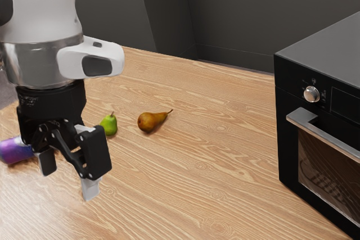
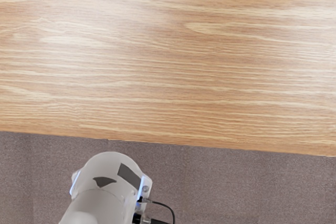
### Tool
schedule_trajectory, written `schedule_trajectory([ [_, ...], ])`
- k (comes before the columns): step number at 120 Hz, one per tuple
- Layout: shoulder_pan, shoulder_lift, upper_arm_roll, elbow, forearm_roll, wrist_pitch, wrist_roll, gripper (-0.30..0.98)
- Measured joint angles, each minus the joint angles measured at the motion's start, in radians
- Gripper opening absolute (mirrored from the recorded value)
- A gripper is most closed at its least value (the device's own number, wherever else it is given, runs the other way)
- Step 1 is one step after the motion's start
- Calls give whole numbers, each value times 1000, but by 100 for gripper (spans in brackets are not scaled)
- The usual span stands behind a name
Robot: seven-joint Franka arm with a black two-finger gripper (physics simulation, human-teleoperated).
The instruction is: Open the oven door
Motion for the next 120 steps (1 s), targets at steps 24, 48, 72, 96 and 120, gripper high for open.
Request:
schedule_trajectory([
  [24,-3,-53,-30,1,23,129,-181,69],
  [48,-193,-381,15,-561,37,601,-357,69],
  [72,-262,-160,28,-564,2,1029,-514,69],
  [96,-240,-174,-3,-554,131,1100,-405,68],
  [120,-166,-177,-74,-548,220,980,-37,68],
])
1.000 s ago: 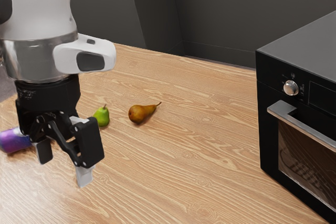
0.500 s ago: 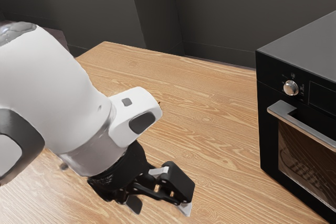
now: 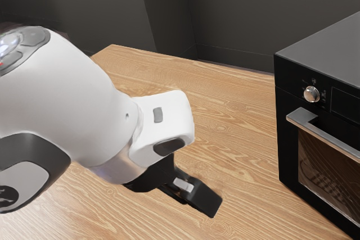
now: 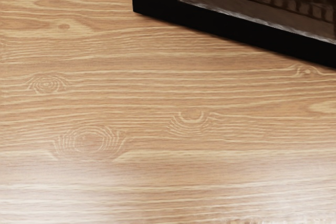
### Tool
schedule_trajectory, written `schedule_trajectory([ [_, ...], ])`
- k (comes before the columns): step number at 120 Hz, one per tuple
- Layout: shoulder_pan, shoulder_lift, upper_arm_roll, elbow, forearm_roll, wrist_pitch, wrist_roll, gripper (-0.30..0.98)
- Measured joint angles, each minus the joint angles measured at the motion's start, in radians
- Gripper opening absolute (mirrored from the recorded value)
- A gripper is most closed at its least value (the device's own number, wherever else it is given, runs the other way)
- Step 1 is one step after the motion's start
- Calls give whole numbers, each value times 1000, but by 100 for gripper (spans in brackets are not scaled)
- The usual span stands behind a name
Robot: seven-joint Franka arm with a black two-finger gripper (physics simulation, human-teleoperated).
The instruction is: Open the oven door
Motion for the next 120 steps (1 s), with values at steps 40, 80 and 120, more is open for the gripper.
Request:
schedule_trajectory([
  [40,21,159,-156,-24,557,379,656,69],
  [80,23,316,-169,86,764,640,1149,69],
  [120,22,348,-148,122,672,690,1415,69],
])
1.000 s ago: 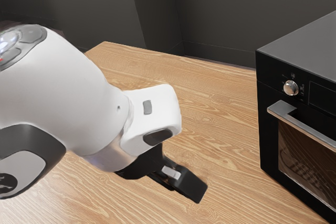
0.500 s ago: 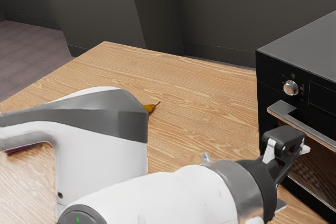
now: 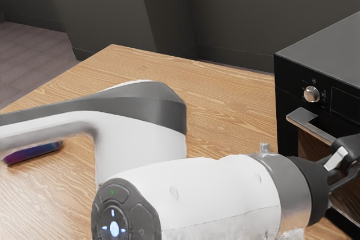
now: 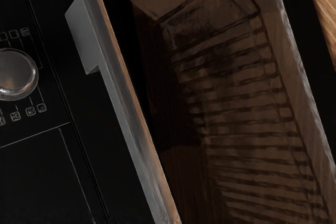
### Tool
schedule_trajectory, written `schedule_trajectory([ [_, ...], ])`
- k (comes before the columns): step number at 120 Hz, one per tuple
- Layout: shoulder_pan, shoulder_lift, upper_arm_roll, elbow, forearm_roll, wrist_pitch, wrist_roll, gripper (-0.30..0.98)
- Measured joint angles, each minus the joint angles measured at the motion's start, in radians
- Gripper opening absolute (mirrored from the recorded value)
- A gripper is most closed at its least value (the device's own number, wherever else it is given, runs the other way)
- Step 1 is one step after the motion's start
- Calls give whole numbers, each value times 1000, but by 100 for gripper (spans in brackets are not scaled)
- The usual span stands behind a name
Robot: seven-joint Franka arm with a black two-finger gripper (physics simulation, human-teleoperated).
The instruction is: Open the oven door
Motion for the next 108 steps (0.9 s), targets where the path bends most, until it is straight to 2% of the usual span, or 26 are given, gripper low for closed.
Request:
schedule_trajectory([
  [13,0,4,4,-1,-39,2,35,69],
  [31,-1,8,4,-1,-59,-2,52,69],
  [59,2,13,37,-1,-67,-18,-27,69],
  [108,1,74,40,36,-56,-25,-157,69],
])
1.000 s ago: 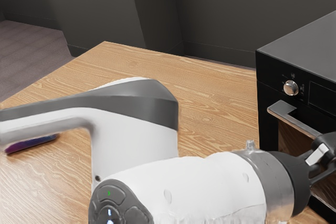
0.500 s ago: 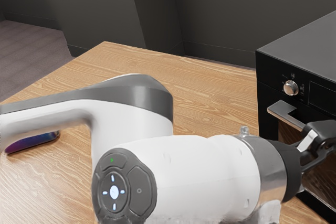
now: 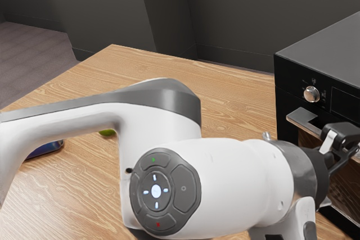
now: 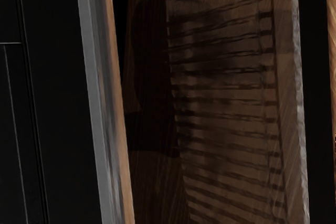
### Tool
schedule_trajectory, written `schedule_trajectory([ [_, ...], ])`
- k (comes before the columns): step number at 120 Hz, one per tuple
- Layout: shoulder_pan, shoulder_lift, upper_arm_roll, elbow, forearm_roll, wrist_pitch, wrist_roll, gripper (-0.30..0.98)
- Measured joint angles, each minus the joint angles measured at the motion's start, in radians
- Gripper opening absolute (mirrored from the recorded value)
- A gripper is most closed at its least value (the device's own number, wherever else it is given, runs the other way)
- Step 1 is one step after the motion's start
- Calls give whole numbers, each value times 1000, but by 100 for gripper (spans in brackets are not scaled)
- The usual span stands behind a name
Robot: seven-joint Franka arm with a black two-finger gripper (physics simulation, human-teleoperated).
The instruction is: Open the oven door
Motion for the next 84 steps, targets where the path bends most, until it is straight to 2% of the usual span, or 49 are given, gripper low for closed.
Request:
schedule_trajectory([
  [68,1,44,3,1,4,0,-81,69],
  [84,0,66,3,51,16,0,-84,69],
])
